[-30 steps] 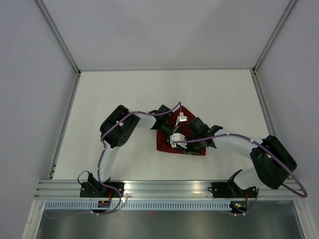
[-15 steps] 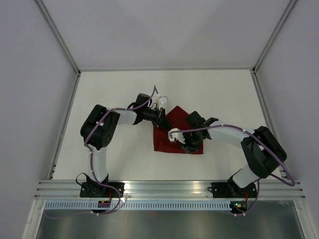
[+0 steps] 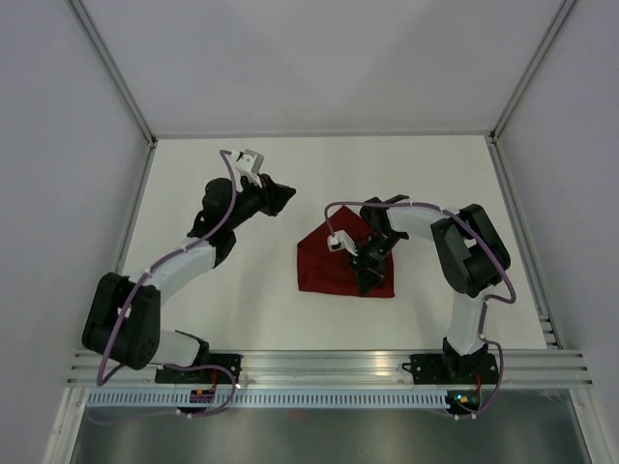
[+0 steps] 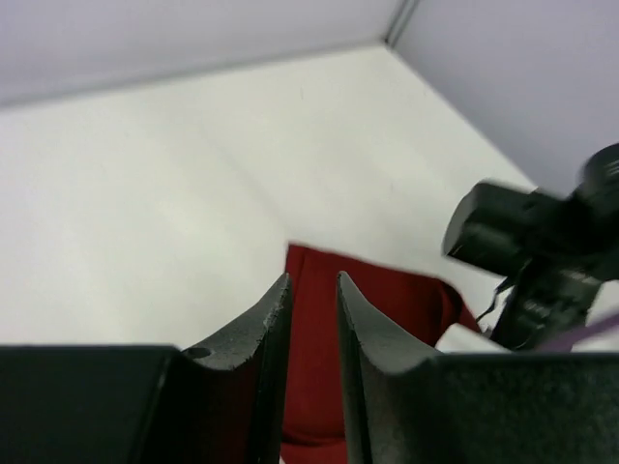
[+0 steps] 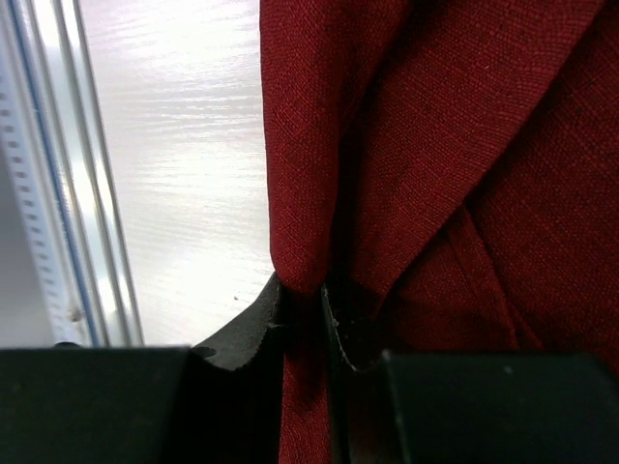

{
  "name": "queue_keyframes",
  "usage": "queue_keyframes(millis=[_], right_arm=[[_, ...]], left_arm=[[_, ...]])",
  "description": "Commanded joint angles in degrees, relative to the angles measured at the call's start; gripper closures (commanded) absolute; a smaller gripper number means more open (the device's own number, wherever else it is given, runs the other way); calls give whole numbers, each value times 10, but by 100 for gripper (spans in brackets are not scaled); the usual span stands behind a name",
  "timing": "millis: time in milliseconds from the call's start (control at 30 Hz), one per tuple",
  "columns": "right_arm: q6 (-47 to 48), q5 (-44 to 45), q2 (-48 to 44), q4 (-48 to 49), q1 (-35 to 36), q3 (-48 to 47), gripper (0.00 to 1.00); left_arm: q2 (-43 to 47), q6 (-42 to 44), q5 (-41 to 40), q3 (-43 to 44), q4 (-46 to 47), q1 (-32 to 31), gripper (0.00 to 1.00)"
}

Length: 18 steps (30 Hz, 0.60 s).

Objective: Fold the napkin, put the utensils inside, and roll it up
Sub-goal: Roll the napkin with the utensil

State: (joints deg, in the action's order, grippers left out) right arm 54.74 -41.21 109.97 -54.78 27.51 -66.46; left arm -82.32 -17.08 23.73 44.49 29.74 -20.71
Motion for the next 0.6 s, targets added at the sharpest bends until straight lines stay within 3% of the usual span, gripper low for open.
queue_keyframes(millis=[0, 133, 233, 300, 333, 433, 567], right_arm=[[54, 26, 84, -63, -11, -12, 97], [48, 27, 135, -79, -24, -51, 97], [42, 28, 159, -87, -25, -81, 97], [41, 28, 170, -95, -25, -93, 97], [41, 27, 184, -99, -25, -106, 97], [41, 25, 208, -111, -27, -127, 97], [35, 26, 222, -108, -37, -133, 97]], left_arm=[[99, 34, -90, -28, 64, -9, 70], [195, 127, -116, -82, 89, -44, 67], [249, 256, -138, -114, 67, -106, 63], [261, 327, -186, -120, 39, -182, 63], [257, 393, -206, -121, 27, -210, 63], [219, 476, -263, -118, -23, -299, 62], [141, 535, -310, -106, -83, -387, 62]])
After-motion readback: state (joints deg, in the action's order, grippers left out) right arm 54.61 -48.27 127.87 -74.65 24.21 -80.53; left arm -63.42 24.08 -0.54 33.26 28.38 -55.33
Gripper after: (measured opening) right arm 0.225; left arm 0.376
